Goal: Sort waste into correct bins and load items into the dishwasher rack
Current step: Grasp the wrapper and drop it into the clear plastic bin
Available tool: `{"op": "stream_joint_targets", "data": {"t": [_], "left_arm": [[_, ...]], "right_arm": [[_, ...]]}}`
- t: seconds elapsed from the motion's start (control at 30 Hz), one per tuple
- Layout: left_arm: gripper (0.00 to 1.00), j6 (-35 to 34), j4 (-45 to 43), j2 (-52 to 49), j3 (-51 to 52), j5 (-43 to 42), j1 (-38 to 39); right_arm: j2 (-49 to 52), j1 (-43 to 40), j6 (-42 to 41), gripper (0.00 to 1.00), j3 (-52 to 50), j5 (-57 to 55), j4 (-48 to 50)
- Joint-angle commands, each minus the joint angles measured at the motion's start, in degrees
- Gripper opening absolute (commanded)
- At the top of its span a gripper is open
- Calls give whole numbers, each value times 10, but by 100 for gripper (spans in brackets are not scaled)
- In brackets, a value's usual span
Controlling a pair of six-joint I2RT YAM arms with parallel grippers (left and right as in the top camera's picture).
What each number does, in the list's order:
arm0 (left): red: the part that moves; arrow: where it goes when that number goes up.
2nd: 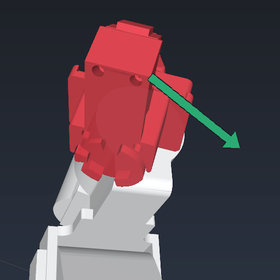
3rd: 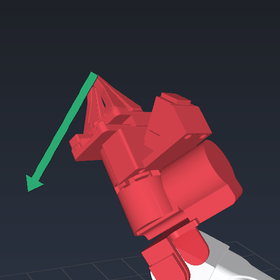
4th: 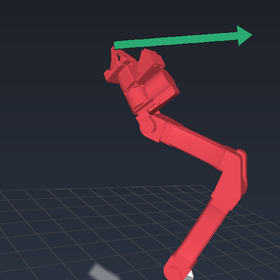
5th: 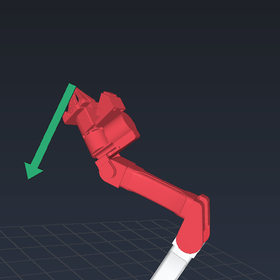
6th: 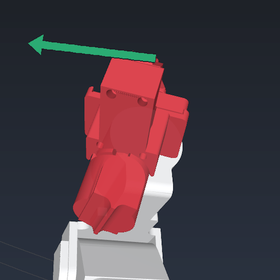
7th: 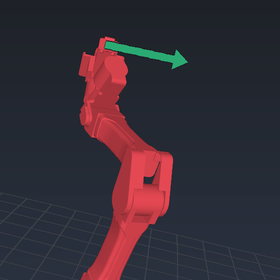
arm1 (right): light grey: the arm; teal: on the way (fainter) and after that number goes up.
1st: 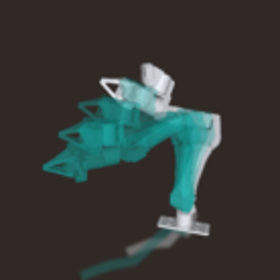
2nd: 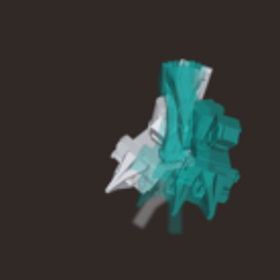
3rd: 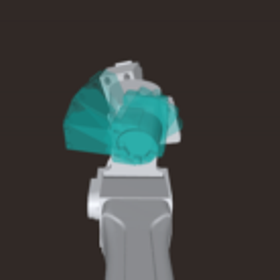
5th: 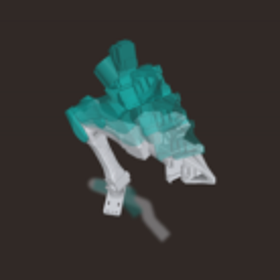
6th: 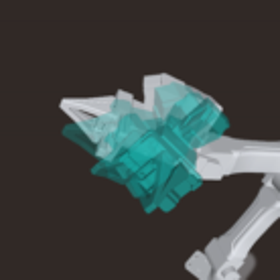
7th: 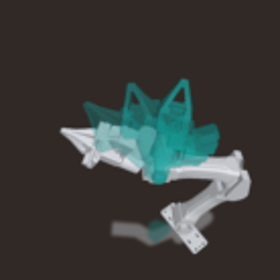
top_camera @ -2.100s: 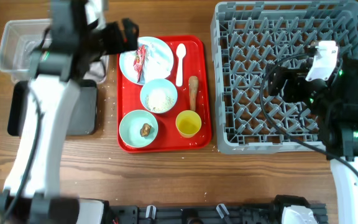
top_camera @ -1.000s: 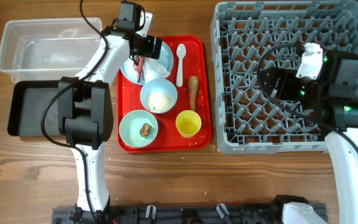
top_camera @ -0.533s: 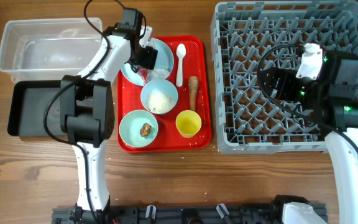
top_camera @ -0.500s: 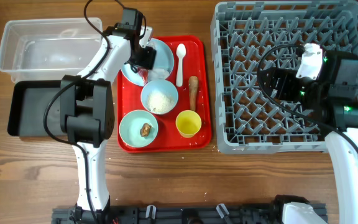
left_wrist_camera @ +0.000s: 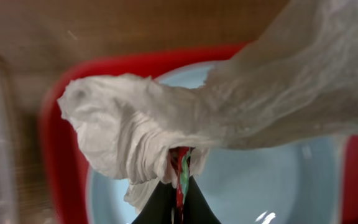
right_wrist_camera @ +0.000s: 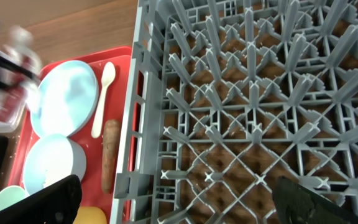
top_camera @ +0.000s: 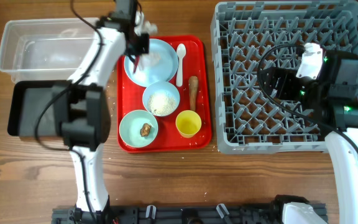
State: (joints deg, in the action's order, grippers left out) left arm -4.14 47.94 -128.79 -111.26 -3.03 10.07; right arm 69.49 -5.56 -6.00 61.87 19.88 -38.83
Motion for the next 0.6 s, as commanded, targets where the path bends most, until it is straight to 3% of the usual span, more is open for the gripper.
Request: {"op": "stream_joint_targets", "data": {"t": [0.0,0.17,0.33,0.4,0.43,0.47,0.53,0.57], "left_arm": [[4,-67,-3,121,-36,5,-42],[4,-71,3,146,-36,56,-106],[4,-99,-19,86,-33,96,-174],[8,-99,-28,66,-33,96,-185],[18,-99,-32,52,-33,96,-191],[52,-99,-34,43,-33,95,-194],[95,-98,-33,34,-33,94,-193],[100,-98,-33,34,-33,93,-192]], "right_arm": [[4,-1,-4,100,12,-5,5],[4,-1,-4,100,12,-5,9],[4,-1,-6,100,12,-5,12],[4,-1,-6,100,12,-5,14],[4,-1,-6,99,12,-5,15],[4,-1,-6,100,12,-5,15],[4,-1,-6,100,12,-5,17],[4,-1,-6,100,12,-5,18]]}}
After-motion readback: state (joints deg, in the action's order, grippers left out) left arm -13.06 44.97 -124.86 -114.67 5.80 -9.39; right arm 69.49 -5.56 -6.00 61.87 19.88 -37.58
